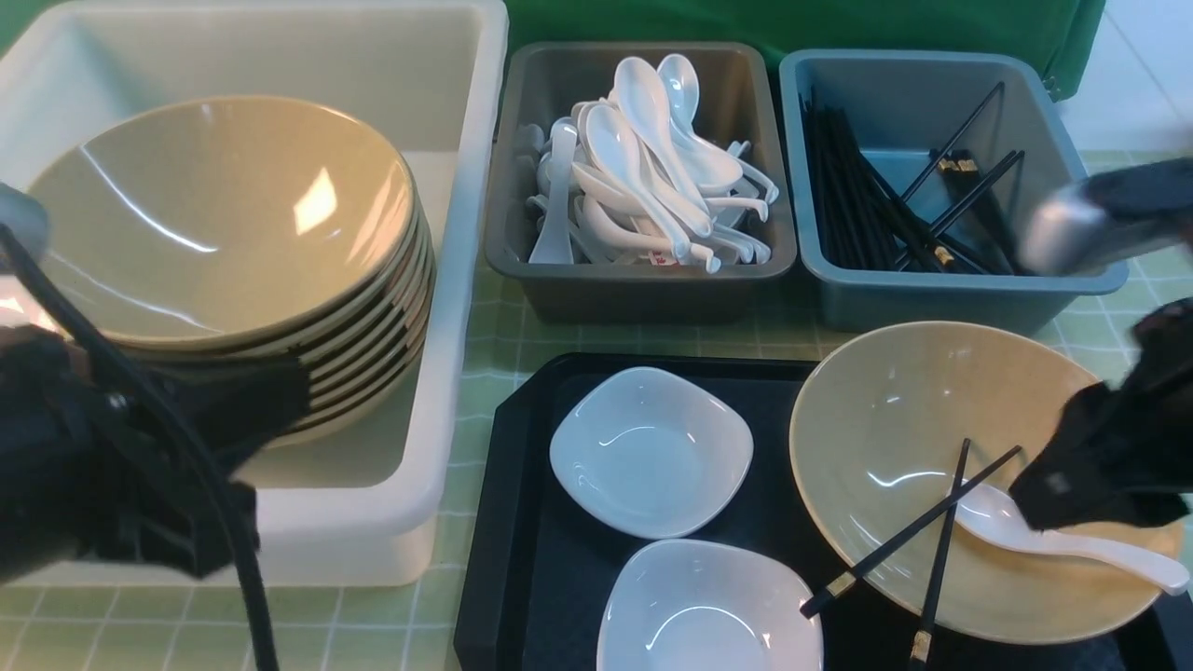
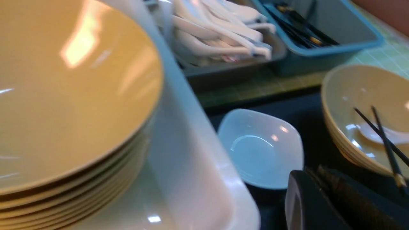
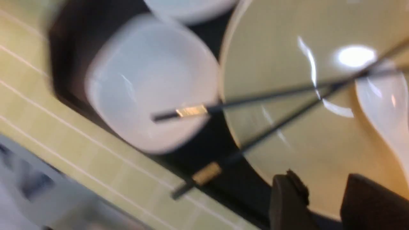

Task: On green table put chopsticks spoon bowls plates into blue grey white boxes.
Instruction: 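Move the grippers toward the tableware on the black tray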

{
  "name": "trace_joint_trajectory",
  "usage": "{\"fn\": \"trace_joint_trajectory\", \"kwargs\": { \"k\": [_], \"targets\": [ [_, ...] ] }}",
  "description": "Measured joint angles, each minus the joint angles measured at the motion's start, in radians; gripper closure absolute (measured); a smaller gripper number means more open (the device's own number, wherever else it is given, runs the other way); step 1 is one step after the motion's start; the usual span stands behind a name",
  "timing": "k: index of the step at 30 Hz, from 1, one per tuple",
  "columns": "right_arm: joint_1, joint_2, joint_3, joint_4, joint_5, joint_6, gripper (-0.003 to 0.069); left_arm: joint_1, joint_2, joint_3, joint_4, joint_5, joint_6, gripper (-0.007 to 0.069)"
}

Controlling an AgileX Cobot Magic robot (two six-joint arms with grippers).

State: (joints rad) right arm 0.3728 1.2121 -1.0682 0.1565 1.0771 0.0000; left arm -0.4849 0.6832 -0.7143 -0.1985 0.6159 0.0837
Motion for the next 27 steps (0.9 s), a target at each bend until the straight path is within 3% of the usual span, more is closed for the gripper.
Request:
{"fn": "trace_joint_trajectory", "kwargs": {
  "k": [2, 3, 4, 9, 15, 27],
  "targets": [
    [0.099, 0.114, -0.068, -0.105, 0.036, 0.223, 0.0385, -0.036, 0.0, 0.002, -0.004, 0.019, 0.007, 0.0626],
    [0.102, 0.122, -0.072, -0.107, 0.036, 0.237, 0.0382, -0.038, 0.0, 0.002, -0.006, 0.022, 0.007, 0.0626],
    [0.114, 0.186, -0.104, -0.112, 0.042, 0.347, 0.0369, -0.045, 0.0, 0.002, -0.008, 0.033, 0.008, 0.0626],
    [0.045, 0.356, -0.147, -0.037, 0.076, 0.587, 0.0299, -0.05, 0.0, 0.002, -0.02, 0.066, 0.008, 0.0626],
    [-0.047, 0.437, -0.149, 0.02, 0.052, 0.701, 0.023, -0.05, 0.0, 0.002, -0.062, 0.08, 0.008, 0.0626],
    [-0.062, 0.515, -0.151, 0.076, -0.021, 0.758, 0.0222, -0.05, 0.0, 0.002, -0.078, 0.08, 0.012, 0.0626]
  ]
}}
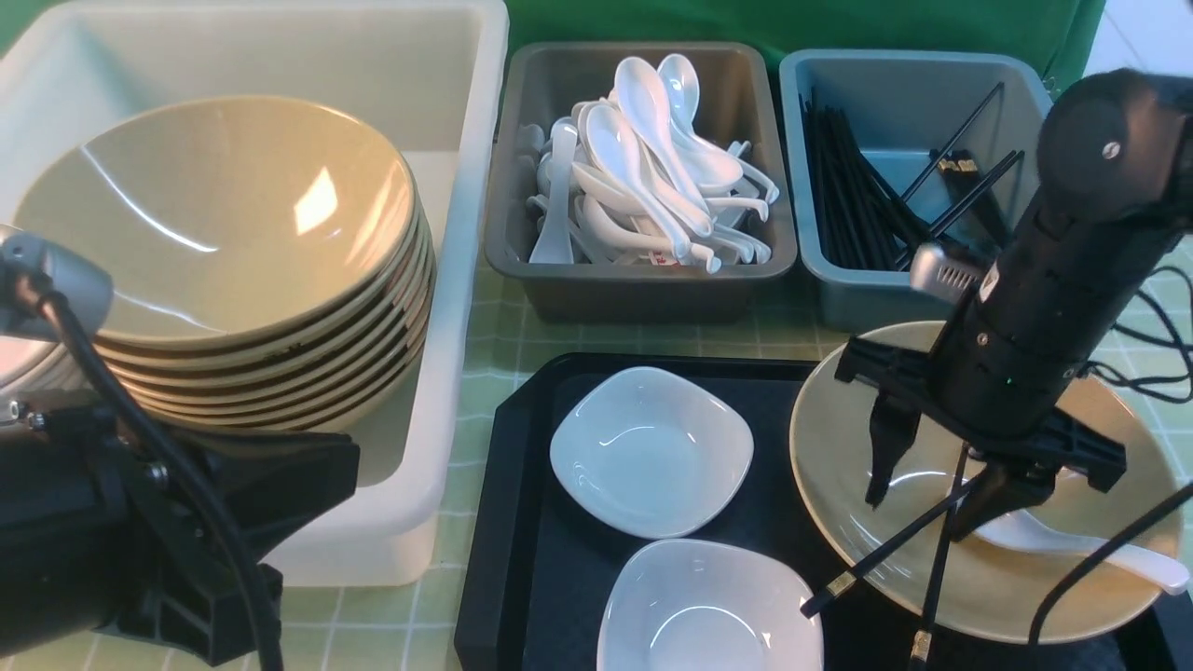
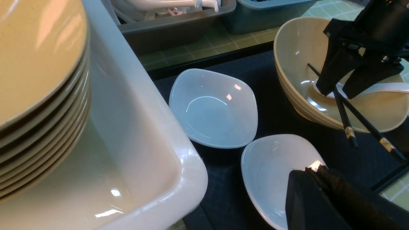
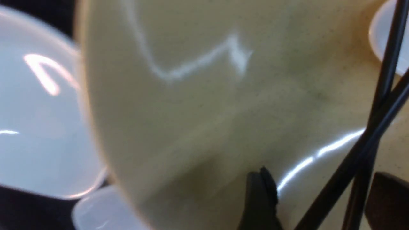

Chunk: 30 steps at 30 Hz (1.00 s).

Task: On green table put chopsticks spoon bowls plates into blue grey white boxes.
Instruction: 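Move the grippers toward the tableware on the black tray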

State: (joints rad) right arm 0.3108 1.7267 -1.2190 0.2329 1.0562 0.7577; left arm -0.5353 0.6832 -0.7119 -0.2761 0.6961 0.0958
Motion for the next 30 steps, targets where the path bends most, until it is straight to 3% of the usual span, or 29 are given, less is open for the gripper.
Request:
{"fn": "trace_joint_trajectory", "kwargs": {
  "k": [7, 10, 14, 18, 30],
  "targets": [
    [-0.002, 0.037, 0.0, -0.001, 0.015, -0.057, 0.0229, 0.0, 0.0, 0.0, 0.0, 0.009, 0.005, 0.0626],
    [-0.002, 0.038, 0.0, -0.001, 0.015, -0.086, 0.0267, 0.0, 0.0, 0.0, 0.0, 0.01, 0.008, 0.0626],
    [-0.002, 0.038, 0.0, -0.001, 0.015, -0.121, 0.0374, 0.0, 0.0, 0.0, 0.0, 0.01, 0.008, 0.0626],
    [-0.002, 0.038, 0.0, -0.001, 0.034, -0.173, 0.0573, 0.0, 0.0, 0.0, 0.0, 0.014, 0.009, 0.0626],
    [-0.009, -0.001, -0.041, -0.001, 0.079, -0.291, 0.0596, 0.0, 0.0, 0.0, -0.001, 0.014, 0.009, 0.0626]
  ]
}}
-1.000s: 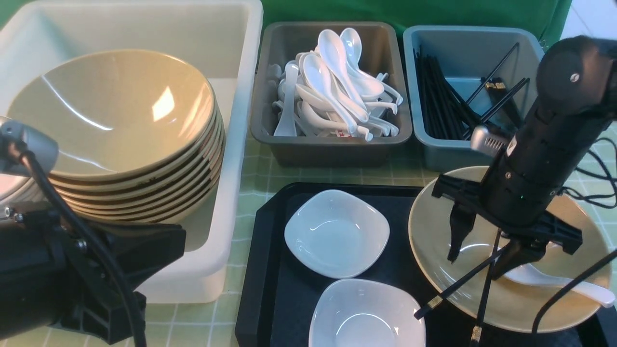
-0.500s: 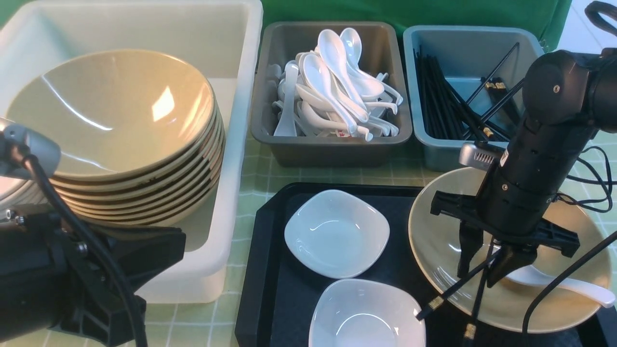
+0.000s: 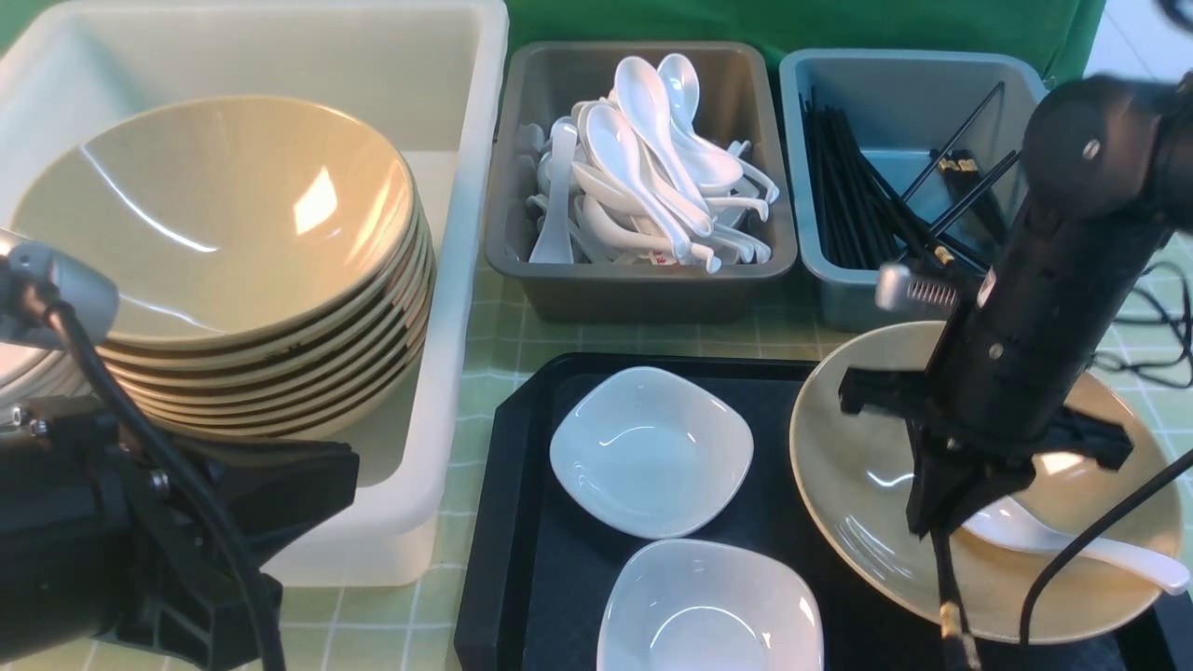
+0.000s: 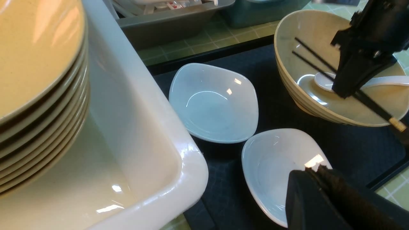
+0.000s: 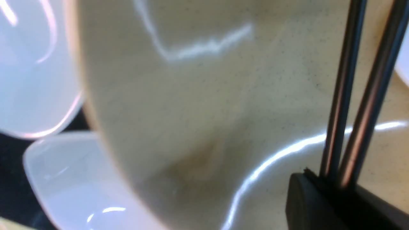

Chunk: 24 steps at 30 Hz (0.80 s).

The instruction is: On green table put chopsticks spoon bowls plates into blue grey white boxes.

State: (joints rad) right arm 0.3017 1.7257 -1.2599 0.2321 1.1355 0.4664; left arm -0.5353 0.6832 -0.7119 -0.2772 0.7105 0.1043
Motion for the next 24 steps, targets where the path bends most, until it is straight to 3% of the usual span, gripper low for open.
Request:
{"fn": "trace_joint_trajectory", "kwargs": {
  "k": [11, 18, 24],
  "targets": [
    [-0.067, -0.077, -0.129, 0.0, 0.031, -0.076, 0.0596, 0.0, 0.0, 0.0, -0.022, 0.001, 0.023, 0.0626],
    [-0.146, -0.012, -0.373, 0.0, 0.03, -0.138, 0.0596, 0.0, 0.016, -0.009, -0.074, -0.001, 0.229, 0.0626],
    [-0.154, 0.14, -0.623, 0.005, 0.027, -0.19, 0.0598, 0.0, 0.102, -0.104, -0.17, -0.009, 0.308, 0.0626]
  ]
}}
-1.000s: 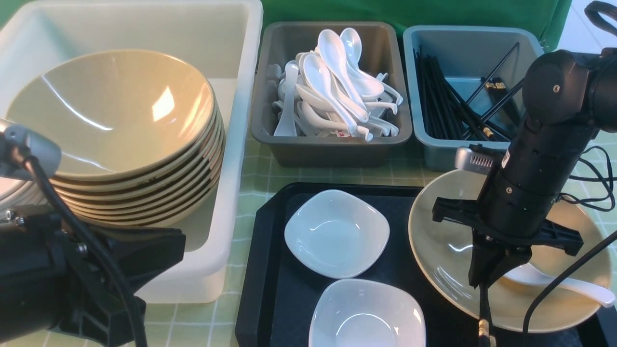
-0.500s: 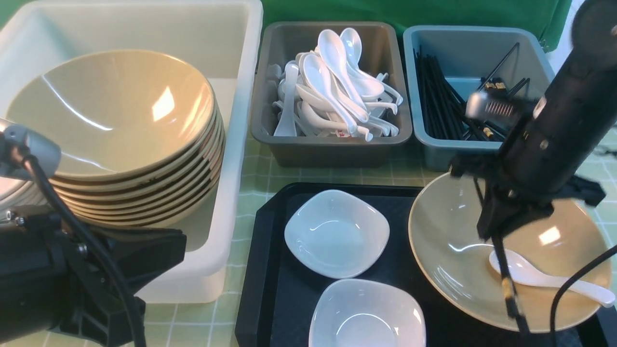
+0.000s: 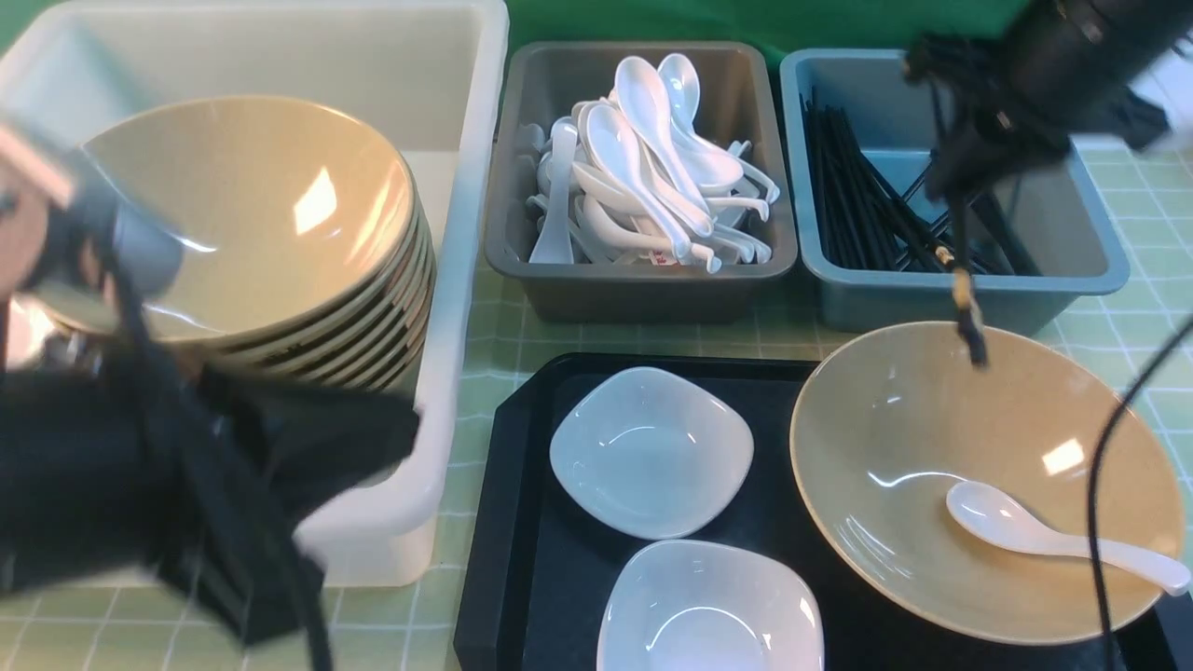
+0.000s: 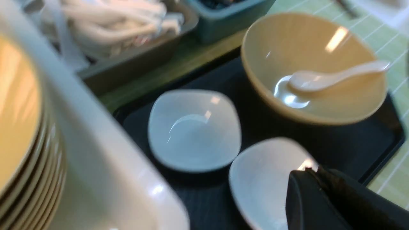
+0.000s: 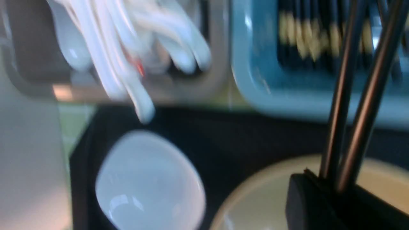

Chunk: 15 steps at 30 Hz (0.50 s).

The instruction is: On green table put chopsticks spoon bowls plates into blue grey white boxes.

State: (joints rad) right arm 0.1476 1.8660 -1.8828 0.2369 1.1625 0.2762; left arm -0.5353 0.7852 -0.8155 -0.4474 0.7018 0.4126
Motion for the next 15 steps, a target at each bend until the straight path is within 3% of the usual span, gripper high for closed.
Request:
{"fn": "trace_joint_trajectory", "kwargs": {
  "k": [8, 15],
  "targets": [
    [-0.046, 0.29, -0.361, 0.014, -0.105, -0.047, 0.0599, 0.0, 0.122, -0.11, -0.107, 0.003, 0.065, 0.0626],
    [-0.079, 0.451, -0.424, 0.009, -0.217, -0.07, 0.0589, 0.0, 0.141, -0.112, -0.113, 0.011, 0.07, 0.0626]
  ]
}}
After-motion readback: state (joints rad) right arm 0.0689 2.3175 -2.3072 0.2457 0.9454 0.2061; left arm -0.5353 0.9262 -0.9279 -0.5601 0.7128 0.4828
